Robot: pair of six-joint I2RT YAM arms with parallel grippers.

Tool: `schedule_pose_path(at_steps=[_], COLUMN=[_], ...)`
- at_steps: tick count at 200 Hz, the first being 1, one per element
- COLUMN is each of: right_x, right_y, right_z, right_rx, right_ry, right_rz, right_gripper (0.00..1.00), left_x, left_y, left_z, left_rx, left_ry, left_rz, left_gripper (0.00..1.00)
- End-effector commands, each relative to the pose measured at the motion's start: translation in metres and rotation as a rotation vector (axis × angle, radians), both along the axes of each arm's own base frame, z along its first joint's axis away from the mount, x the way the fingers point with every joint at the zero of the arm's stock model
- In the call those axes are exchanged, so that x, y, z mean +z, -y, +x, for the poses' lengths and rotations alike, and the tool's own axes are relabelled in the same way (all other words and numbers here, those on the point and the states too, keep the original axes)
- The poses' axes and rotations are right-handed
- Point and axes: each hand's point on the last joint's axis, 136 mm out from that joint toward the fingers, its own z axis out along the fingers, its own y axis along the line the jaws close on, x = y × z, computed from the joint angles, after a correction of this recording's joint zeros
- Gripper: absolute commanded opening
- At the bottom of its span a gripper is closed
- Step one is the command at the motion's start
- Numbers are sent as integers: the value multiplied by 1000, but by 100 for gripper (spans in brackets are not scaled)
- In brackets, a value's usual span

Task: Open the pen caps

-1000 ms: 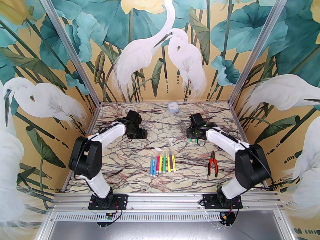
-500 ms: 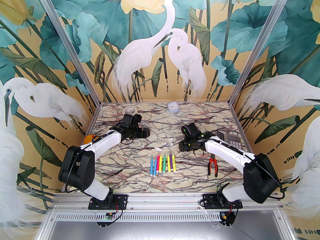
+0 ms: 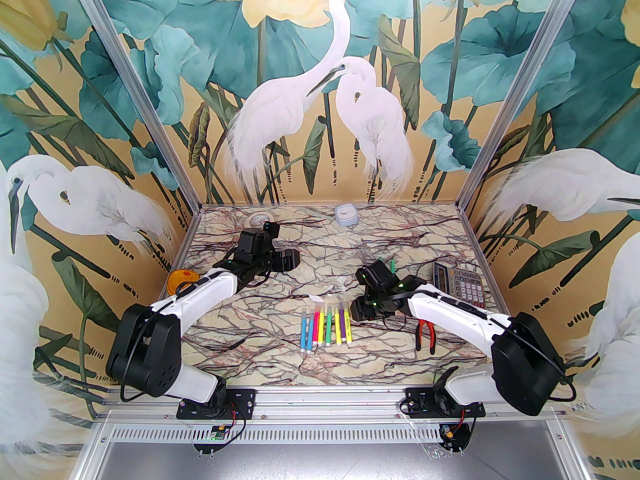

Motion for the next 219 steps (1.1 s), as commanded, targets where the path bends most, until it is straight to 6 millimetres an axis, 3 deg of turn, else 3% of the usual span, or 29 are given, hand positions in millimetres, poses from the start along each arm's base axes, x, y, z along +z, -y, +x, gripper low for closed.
schedule_pose_path(at_steps=[1, 68, 219], right_x=[-9, -26, -50], right_y=[-7, -19, -34], right_z=[-4, -10, -17], right_rx=[-13, -11, 30], right_ry=[-33, -52, -74], right_rz=[4, -53, -135], right_gripper=[49, 46, 37], left_x=[15, 10, 11], left_y=[-6, -17, -22], left_z=[3, -8, -15], left_rx=[34, 58, 59], left_ry=[62, 74, 84], left_rz=[0, 42, 58], left_gripper=[82, 82, 83])
